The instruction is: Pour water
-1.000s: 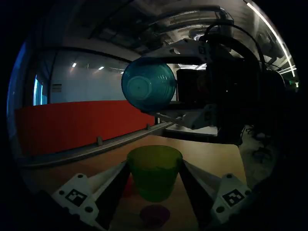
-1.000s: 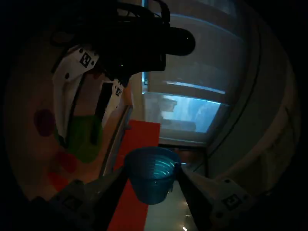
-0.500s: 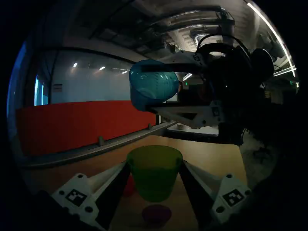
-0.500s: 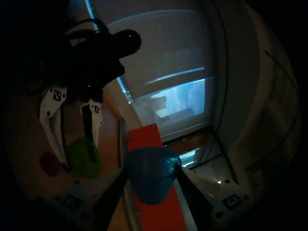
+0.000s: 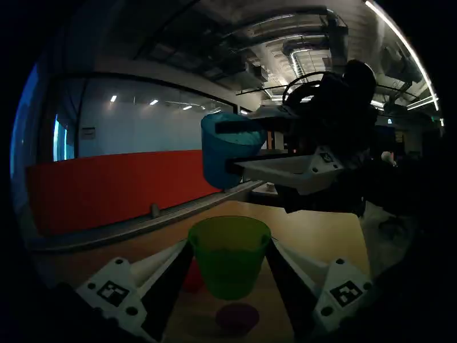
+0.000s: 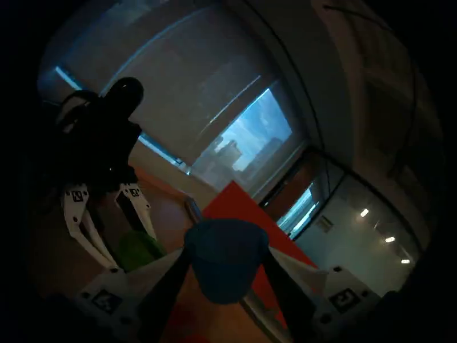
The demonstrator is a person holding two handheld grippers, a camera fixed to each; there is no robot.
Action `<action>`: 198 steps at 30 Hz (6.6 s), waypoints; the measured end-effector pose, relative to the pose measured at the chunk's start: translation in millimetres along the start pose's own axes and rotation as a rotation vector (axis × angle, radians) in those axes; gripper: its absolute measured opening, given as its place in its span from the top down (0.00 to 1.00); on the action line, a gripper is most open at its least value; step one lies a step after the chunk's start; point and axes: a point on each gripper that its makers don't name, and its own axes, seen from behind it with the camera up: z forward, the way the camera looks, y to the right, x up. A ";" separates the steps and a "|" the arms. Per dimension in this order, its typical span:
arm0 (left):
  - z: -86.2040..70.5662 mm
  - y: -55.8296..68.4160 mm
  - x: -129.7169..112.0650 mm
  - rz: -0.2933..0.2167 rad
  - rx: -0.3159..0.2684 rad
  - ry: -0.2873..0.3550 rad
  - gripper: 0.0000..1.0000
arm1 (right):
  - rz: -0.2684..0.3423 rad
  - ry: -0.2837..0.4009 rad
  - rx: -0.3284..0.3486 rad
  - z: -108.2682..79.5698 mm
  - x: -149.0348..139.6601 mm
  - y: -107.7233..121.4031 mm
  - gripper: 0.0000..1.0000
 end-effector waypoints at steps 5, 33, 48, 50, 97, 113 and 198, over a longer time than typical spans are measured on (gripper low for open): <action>-1.9 -1.9 1.9 0.007 0.006 -0.004 0.14 | 0.230 -0.012 0.009 -1.0 -7.0 -0.9 0.12; -23.4 -35.6 -17.5 0.033 0.090 -0.071 0.14 | 0.572 -0.112 0.028 -22.1 -57.0 -10.6 0.11; -29.8 -61.9 -58.8 0.032 0.131 -0.172 0.14 | 0.569 -0.208 0.036 -41.1 -110.1 -24.2 0.11; -28.3 -63.4 -65.5 0.029 0.132 -0.187 0.14 | 0.575 -0.215 0.042 -41.4 -116.7 -26.8 0.11; -30.6 -73.9 -215.5 -0.006 0.095 -0.517 0.14 | 0.624 -0.444 0.186 -44.2 -238.0 -120.2 0.09; -38.2 -72.5 -220.1 -0.032 0.093 -0.512 0.11 | 0.615 -0.463 0.200 -43.2 -245.4 -135.9 0.08; -147.0 -92.7 -131.6 -0.016 0.549 -0.195 0.01 | 0.667 -0.388 -0.275 -126.1 -251.2 -97.4 0.00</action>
